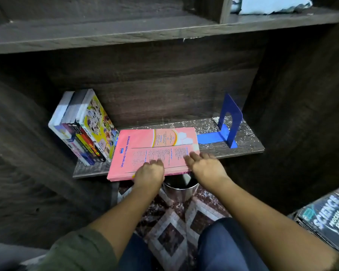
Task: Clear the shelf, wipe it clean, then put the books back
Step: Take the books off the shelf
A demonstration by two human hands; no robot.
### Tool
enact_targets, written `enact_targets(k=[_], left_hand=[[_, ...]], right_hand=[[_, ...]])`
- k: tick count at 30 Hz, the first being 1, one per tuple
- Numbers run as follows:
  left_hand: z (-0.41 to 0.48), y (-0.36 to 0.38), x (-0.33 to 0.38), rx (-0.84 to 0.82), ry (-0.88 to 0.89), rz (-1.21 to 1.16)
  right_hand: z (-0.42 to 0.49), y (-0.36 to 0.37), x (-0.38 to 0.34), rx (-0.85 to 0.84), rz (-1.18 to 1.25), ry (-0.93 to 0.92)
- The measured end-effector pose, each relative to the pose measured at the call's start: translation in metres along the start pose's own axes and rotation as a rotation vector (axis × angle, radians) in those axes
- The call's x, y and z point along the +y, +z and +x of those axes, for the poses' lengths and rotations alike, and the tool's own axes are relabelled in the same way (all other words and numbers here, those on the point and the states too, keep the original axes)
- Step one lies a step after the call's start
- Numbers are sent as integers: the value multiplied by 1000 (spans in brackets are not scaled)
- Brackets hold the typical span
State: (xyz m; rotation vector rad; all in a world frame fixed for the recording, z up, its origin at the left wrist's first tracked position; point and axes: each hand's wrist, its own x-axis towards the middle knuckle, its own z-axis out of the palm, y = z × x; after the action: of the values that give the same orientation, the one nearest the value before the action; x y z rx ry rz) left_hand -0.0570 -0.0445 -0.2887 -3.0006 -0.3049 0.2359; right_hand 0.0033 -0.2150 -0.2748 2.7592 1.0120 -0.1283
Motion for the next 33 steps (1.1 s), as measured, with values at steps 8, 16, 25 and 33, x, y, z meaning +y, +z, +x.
enact_targets(k=[8, 16, 25, 33], left_hand=[[2, 27, 0, 52, 22, -44], [-2, 36, -30, 134, 35, -388], [16, -31, -64, 454, -199, -547], [-3, -60, -88, 873, -521, -467]], right_hand=[[7, 23, -14, -94, 339, 211], [25, 11, -20, -120, 303, 304], [28, 12, 1, -87, 389, 245], [25, -3, -12, -230, 437, 235]])
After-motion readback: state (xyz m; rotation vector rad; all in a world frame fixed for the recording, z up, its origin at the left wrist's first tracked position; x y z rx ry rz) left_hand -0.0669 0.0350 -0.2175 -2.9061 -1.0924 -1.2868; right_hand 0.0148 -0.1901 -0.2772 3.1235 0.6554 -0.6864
